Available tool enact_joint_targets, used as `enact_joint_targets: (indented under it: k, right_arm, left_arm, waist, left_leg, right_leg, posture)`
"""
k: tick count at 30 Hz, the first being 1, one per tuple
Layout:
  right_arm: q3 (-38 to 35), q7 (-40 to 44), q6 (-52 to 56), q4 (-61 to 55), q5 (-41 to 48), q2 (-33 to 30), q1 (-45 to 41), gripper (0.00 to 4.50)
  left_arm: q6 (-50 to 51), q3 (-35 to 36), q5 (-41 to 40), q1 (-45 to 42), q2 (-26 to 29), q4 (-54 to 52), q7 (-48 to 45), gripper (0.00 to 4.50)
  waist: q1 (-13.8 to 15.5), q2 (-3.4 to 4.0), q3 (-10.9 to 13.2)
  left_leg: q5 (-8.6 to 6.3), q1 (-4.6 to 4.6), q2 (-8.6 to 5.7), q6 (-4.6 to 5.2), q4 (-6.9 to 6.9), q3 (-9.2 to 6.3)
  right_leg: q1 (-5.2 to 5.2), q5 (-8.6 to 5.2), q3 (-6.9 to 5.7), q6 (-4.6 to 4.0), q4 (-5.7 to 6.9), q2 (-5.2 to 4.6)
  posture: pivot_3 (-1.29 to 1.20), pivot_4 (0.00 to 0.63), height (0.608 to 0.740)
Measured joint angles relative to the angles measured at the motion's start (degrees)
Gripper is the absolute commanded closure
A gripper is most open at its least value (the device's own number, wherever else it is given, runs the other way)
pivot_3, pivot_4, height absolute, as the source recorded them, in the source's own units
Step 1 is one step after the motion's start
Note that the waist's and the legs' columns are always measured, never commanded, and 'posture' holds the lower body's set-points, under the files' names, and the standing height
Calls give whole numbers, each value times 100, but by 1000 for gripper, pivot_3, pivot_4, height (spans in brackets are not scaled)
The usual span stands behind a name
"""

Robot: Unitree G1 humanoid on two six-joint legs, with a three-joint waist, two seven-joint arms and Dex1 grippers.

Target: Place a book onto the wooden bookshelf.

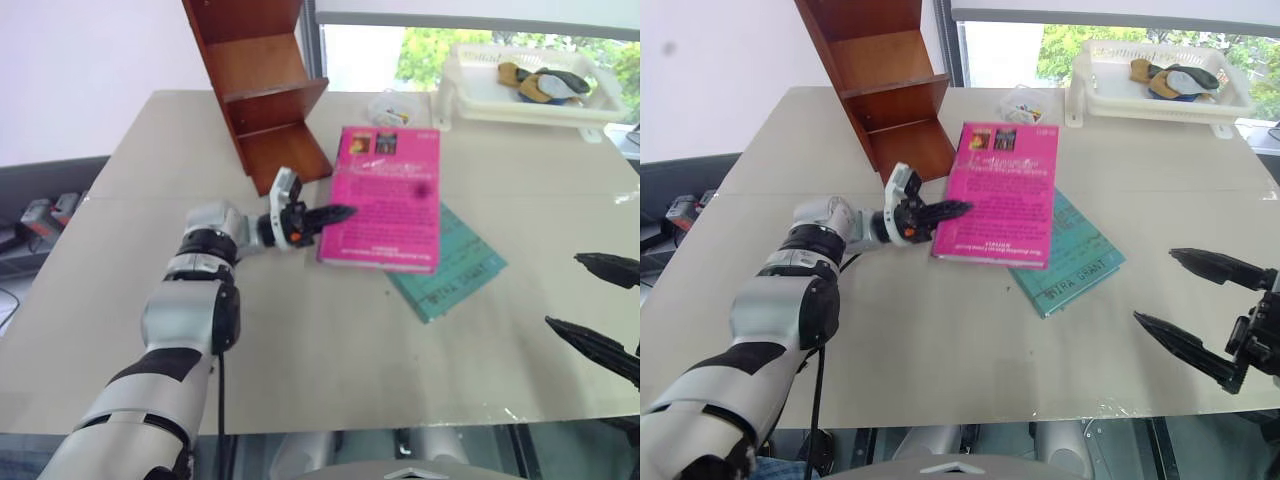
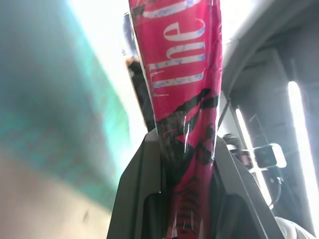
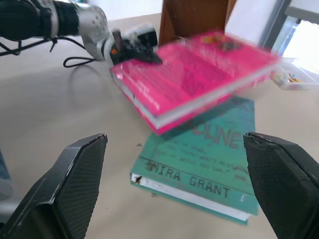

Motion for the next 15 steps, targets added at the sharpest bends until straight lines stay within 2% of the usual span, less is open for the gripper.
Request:
enact_joint_targets:
  k: [4, 6, 8, 10, 15]
  right_arm:
    - [157, 4, -82, 184, -132, -110, -286, 0]
    - [341, 15, -118, 385, -215, -129, -485, 0]
    - [450, 34, -171, 597, -311, -156, -651, 0]
    - [466, 59, -237, 790, -374, -176, -783, 0]
    - [500, 150, -364, 1224, -495, -209, -1077, 0]
  left_arm:
    - [-677, 90, -166, 87, -606, -1582, 784, 4120]
    - [-1347, -267, -84, 223, -869, -2751, 1052, 4120]
    - [-1976, -568, 77, 211, -1032, -3386, 1320, 4120]
    - [-2595, -785, 323, 154, -1102, -3579, 1648, 4120]
    - [-5053, -1458, 1549, -183, -1048, -3249, 2482, 4120]
  waist:
    - [3, -1, 1]
    - [-7, -1, 2]
    - [-10, 1, 0]
    - [-10, 5, -2]
    - [7, 2, 1]
  left_leg:
    - [0, -9, -2, -1, 7, -7]
    - [0, -10, -2, -1, 5, -5]
    - [0, -3, -2, -1, 2, 2]
    - [0, 7, -2, -1, -2, 10]
    - [0, 7, -3, -1, -1, 13]
  right_leg:
    - [-1, 0, 8, 0, -2, -10]
    - [-2, 1, 12, 0, -2, -9]
    - [-2, 1, 19, 0, -2, -8]
    - [0, 1, 27, 0, 0, -6]
    - [2, 3, 27, 3, 1, -3]
  posture:
    - [0, 150, 740]
    - [0, 150, 740]
    - [0, 150, 740]
    - [0, 150, 740]
    - [0, 150, 740]
